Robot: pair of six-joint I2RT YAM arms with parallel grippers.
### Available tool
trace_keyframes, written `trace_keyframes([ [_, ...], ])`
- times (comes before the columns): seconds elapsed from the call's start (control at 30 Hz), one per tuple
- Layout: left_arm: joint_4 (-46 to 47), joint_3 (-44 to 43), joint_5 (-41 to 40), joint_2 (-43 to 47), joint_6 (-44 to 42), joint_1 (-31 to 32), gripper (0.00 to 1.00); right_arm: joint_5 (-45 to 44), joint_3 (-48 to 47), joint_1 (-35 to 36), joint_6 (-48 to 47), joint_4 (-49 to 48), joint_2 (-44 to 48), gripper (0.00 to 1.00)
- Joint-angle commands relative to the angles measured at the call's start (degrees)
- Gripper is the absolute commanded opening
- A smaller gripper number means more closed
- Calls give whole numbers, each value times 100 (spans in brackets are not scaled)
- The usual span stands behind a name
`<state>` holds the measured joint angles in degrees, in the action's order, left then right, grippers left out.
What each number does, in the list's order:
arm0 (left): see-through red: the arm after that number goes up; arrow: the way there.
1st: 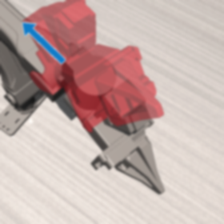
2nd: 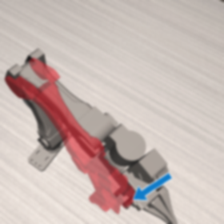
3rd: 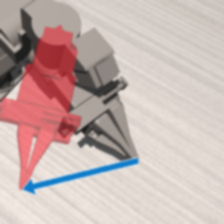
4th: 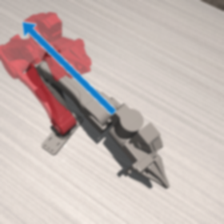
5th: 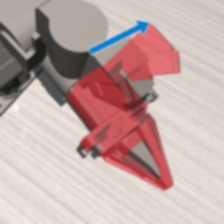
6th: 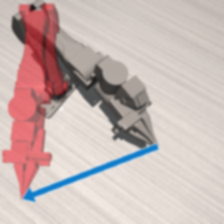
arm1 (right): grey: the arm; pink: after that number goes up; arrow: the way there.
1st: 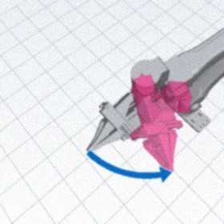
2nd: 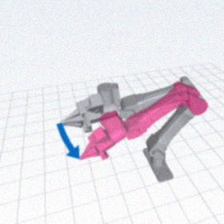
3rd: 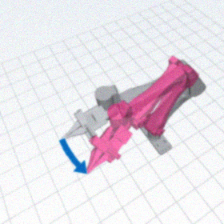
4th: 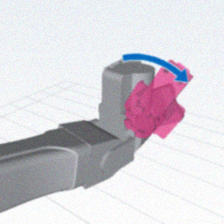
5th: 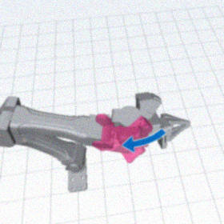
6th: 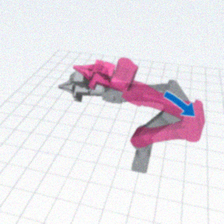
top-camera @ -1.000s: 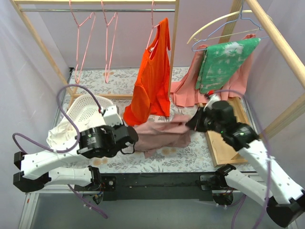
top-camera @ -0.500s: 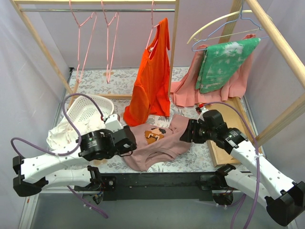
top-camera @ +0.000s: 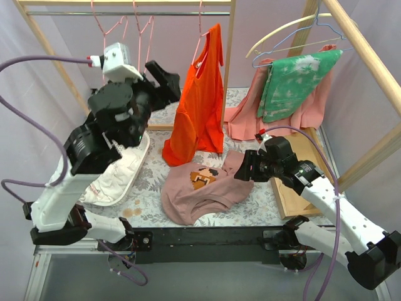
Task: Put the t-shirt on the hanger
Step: Pick up the hanger from the clothesline.
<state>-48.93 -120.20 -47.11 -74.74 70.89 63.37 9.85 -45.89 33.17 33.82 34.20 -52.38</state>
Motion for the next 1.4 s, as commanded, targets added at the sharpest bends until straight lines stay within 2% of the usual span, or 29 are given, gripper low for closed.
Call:
trace_keyframes([
  [0.0,1955,463,-238,-92,-2192,-1501,70,175,-351,14,-201,26,-88,60],
  [0.03,1383,228,-63,-694,-1959,-2112,72,245,-333,23,-209,26,-97,60],
  [0.07,846,-706,548,-1065,-1582,-2510,72,272,-316,14,-218,17,-106,60],
  [0.1,310,-1176,946,-1400,-1204,-2932,72,290,-315,23,-227,17,-114,60],
  [0.13,-87,-1407,1063,-1647,-983,-3441,71,290,-307,23,-262,26,-97,60],
  [0.2,608,-499,1230,-1317,-1226,-3612,72,263,-315,14,-280,61,-71,61],
  [0.23,1291,-95,1405,-1132,-1244,-4004,73,272,-315,14,-280,78,-62,61],
  [0.27,1411,170,1702,-991,-1097,-4304,72,281,-315,14,-280,79,-53,61],
  [0.3,1264,77,2210,-1051,-982,-4855,72,298,-298,14,-280,70,-27,61],
  [0.53,1605,515,3155,-1166,-1367,-4975,65,290,-245,14,-332,43,-62,61],
  [0.87,1834,999,2953,-964,-1877,-4975,56,334,-491,14,-500,-9,-396,61],
  [1.03,1887,1209,3296,-955,-1913,-4975,42,342,-456,23,-508,-45,-405,61],
  [1.07,1887,1297,3314,-955,-1886,-4975,36,334,-447,14,-517,-53,-413,61],
  [1.13,1904,1368,3366,-955,-1895,-4966,33,334,-456,14,-517,-45,-396,61],
  [1.17,1913,1394,3393,-946,-1886,-4975,24,325,-456,14,-517,-45,-404,61],
  [1.27,1931,1429,3507,-902,-1825,-4966,17,316,-439,23,-517,-45,-378,61],
  [1.3,1931,1403,3516,-885,-1825,-4975,11,316,-421,14,-517,-45,-387,61],
  [1.37,1922,1351,3525,-876,-1816,-4966,6,316,-395,14,-517,-53,-361,61],
])
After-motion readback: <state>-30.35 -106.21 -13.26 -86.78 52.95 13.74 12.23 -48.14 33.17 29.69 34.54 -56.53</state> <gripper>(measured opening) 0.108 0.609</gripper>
